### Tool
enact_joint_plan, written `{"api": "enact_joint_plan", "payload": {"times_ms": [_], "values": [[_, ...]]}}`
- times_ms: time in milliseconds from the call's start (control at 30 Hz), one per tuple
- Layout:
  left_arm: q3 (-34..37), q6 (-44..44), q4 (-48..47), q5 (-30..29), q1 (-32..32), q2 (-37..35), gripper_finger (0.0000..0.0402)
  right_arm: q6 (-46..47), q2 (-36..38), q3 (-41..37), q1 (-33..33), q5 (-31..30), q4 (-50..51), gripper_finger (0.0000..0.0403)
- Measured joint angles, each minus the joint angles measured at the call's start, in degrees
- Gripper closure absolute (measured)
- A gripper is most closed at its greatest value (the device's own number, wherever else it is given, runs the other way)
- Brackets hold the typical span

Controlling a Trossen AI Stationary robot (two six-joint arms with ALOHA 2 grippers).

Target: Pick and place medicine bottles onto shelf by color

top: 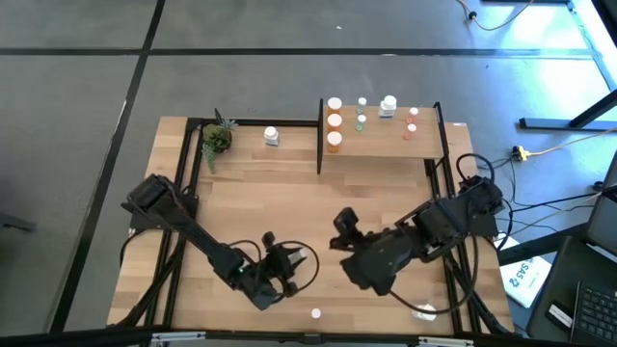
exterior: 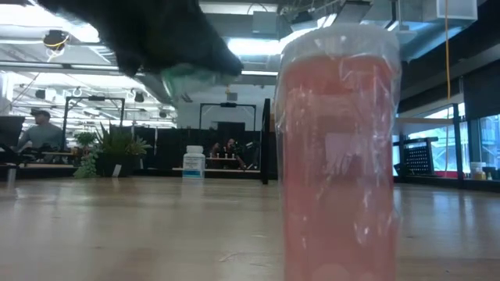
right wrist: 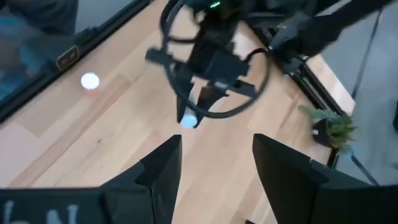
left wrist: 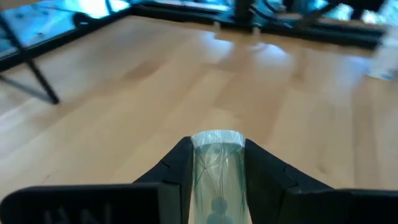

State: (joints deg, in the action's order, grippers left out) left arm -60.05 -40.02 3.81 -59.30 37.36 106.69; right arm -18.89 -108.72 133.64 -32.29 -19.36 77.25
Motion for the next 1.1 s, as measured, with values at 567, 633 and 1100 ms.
{"api": "enact_joint_plan", "payload": {"times_ms": [567, 633, 1100], "values": [[0.0, 17.0, 0.6, 20.0, 0.2, -11.7, 0.0305, -5.0, -8.8, 0.0, 0.2, 1.0, 2.5, 0.0202], [0.0, 17.8, 0.9, 21.6, 0.2, -12.1, 0.0305, -6.3, -9.6, 0.0, 0.2, 1.0, 2.4, 0.0202], [0.1, 22.6, 5.3, 24.0, 0.2, -12.1, 0.0305, -7.4, -16.3, 0.0, 0.2, -5.0, 0.8, 0.0202]]}}
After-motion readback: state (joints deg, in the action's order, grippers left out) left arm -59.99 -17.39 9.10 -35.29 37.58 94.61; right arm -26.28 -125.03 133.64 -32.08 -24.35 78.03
